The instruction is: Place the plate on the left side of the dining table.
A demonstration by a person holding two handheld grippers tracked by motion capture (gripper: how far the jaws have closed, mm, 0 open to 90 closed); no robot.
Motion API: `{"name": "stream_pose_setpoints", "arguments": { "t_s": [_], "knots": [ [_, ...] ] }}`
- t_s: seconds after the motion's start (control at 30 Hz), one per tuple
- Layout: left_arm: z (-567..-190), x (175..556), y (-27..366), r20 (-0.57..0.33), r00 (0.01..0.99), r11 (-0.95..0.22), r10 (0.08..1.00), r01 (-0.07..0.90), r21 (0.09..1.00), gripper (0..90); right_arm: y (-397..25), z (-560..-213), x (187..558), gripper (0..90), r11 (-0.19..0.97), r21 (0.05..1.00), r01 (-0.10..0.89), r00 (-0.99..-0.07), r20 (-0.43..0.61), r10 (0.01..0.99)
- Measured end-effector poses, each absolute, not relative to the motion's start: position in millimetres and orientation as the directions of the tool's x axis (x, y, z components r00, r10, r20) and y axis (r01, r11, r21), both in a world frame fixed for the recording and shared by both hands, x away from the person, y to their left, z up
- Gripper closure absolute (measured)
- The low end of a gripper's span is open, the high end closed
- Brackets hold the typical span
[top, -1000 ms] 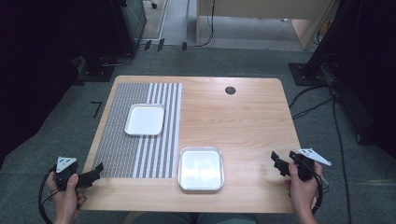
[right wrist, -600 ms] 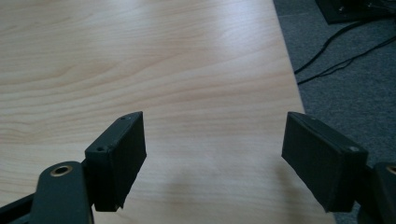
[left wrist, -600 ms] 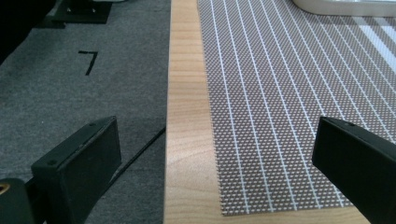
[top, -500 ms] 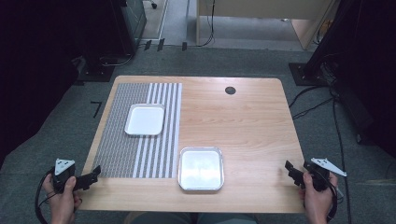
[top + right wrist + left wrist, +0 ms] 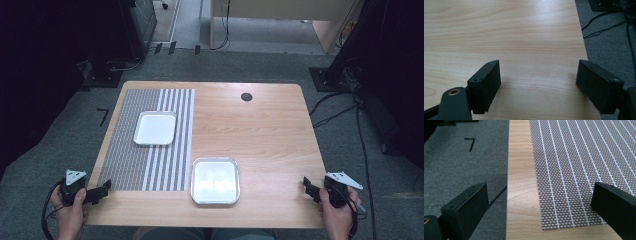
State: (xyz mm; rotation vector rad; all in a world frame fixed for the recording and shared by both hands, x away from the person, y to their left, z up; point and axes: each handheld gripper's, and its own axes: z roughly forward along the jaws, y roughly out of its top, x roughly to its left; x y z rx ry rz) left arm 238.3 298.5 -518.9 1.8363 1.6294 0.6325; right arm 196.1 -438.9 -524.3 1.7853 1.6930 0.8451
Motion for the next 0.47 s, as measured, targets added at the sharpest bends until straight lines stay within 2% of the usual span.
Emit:
{"name": "stream_pose_setpoints", "arguments": {
  "t_s": [0.13, 0.47],
  "knots": [
    [-519.5, 240.2, 302.1, -0.073, 0.136, -0.048, 0.988, 0.721, 0.692, 1.1, -433.6, -524.7, 197.4, 19.4, -0.026, 0.738, 0.674, 0.008, 0.028, 1.0],
    [-520.3, 241.7, 304.6, -0.107, 0.141, -0.031, 0.984, 0.733, 0.68, 1.1, -433.5, -524.8, 197.5, 18.7, -0.025, 0.737, 0.675, 0.005, 0.029, 1.0]
  ]
}}
